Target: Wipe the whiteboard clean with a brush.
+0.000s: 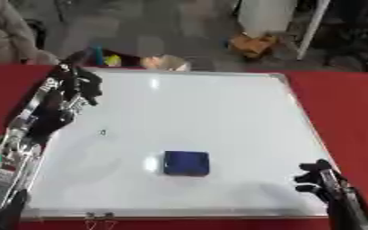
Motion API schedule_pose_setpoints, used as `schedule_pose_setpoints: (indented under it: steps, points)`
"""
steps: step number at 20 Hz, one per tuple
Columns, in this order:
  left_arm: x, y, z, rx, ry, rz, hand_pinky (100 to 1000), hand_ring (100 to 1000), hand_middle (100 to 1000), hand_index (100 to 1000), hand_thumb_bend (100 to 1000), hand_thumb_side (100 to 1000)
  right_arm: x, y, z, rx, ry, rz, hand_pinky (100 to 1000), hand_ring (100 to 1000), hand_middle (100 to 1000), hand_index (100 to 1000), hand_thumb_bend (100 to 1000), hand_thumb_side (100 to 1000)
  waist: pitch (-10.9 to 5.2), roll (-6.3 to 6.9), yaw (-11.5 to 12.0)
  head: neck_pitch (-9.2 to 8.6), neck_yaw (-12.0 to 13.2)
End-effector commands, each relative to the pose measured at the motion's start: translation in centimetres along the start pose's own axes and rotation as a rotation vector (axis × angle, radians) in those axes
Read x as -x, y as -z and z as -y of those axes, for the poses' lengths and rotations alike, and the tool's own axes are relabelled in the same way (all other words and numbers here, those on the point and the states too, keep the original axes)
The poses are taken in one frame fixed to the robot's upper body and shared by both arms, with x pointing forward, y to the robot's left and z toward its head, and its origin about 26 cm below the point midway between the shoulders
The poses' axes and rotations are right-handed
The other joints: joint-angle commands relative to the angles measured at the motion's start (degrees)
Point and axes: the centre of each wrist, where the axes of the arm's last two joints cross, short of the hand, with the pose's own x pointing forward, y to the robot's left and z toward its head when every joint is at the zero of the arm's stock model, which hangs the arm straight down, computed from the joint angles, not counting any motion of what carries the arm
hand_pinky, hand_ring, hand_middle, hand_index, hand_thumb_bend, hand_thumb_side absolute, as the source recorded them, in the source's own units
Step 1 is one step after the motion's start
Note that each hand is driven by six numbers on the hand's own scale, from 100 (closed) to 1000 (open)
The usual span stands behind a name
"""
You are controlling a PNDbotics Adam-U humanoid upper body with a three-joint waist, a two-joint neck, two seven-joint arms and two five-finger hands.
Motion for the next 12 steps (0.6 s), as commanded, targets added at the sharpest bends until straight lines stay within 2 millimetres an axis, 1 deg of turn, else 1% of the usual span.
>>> schedule_pose_setpoints:
  steps: [1, 2, 6, 7, 9, 10, 12]
  points:
    - [-1.9, 1.2, -0.5, 0.043, 0.105, 0.073, 545, 609, 646, 1000, 507, 523, -0.6, 0.1, 0.2, -0.01, -0.005, 0.024, 605, 641, 480, 686, 100, 880, -0.66, 0.14, -0.04, -0.31, 0.19]
    - [-2.4, 1.6, -0.4, 0.067, 0.134, 0.098, 541, 605, 647, 1000, 534, 501, -0.6, 0.1, 0.2, -0.011, -0.006, 0.023, 605, 641, 480, 686, 100, 879, -0.72, 0.11, -0.11, -0.24, 0.28]
    - [-4.3, 3.7, 0.4, 0.189, 0.254, 0.198, 540, 599, 655, 1000, 581, 465, -0.7, 0.1, 0.2, -0.017, -0.006, 0.022, 605, 641, 480, 686, 100, 878, -0.9, 0.0, -0.29, -0.13, 0.7]
    - [-4.7, 4.1, 0.6, 0.222, 0.284, 0.222, 538, 595, 653, 1000, 608, 449, -0.7, 0.0, 0.2, -0.018, -0.007, 0.022, 605, 641, 480, 686, 100, 877, -0.97, -0.04, -0.37, -0.09, 0.81]
    - [-5.4, 5.0, 1.2, 0.287, 0.337, 0.268, 535, 590, 652, 1000, 643, 433, -0.7, 0.0, 0.2, -0.021, -0.007, 0.022, 605, 641, 480, 686, 100, 877, -1.06, -0.11, -0.46, -0.03, 0.91]
    - [-5.6, 5.4, 1.5, 0.317, 0.363, 0.289, 535, 590, 652, 1000, 643, 433, -0.7, 0.0, 0.2, -0.021, -0.007, 0.021, 605, 641, 480, 686, 100, 877, -1.09, -0.13, -0.48, -0.01, 0.96]
    - [-6.1, 5.9, 2.0, 0.363, 0.408, 0.327, 536, 587, 655, 985, 680, 433, -0.7, 0.0, 0.2, -0.025, -0.007, 0.02, 605, 641, 480, 686, 100, 876, -1.18, -0.14, -0.7, 0.09, 1.28]
